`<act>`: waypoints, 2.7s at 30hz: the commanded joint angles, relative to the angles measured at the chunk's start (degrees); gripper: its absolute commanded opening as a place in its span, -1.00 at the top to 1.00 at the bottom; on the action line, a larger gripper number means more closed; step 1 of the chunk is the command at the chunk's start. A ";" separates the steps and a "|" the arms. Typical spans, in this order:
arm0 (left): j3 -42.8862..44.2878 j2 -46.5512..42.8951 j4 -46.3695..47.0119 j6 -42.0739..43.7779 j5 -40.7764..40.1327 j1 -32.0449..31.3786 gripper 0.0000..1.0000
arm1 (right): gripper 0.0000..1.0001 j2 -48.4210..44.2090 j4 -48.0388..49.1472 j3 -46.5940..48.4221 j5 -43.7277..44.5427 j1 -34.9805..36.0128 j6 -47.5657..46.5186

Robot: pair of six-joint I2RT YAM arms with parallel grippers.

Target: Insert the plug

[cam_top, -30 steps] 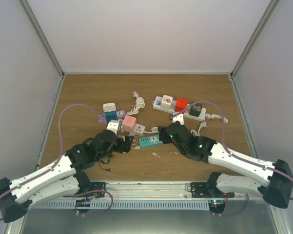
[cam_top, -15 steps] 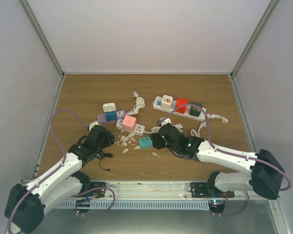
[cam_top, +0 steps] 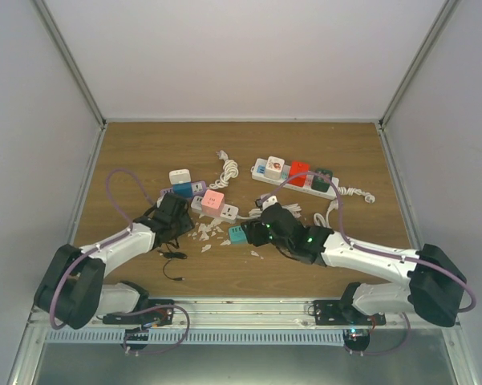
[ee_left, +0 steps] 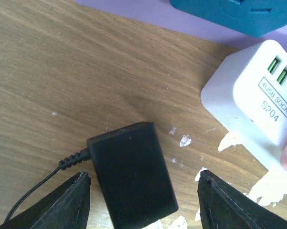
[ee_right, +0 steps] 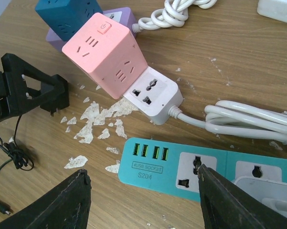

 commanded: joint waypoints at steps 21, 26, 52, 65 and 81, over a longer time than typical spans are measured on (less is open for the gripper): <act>9.08 7.86 -6.84 -2.56 -13.06 -7.82 0.41 | -0.25 -6.57 -0.54 -2.75 5.70 1.13 2.18; 8.03 -2.79 -6.51 -1.23 -11.74 -10.60 0.43 | -0.29 -9.72 2.61 -3.71 0.56 0.97 2.82; -8.75 -35.20 37.59 40.45 4.70 -12.82 0.49 | -0.58 1.84 -3.23 24.49 -18.48 0.10 -0.60; -17.34 -43.21 44.26 57.13 9.02 -12.90 0.52 | -0.37 15.31 -8.93 35.56 -27.33 0.03 -7.02; -17.04 -45.66 43.50 57.19 14.79 -13.80 0.42 | 0.48 18.01 -14.50 39.47 -25.17 -0.03 -9.12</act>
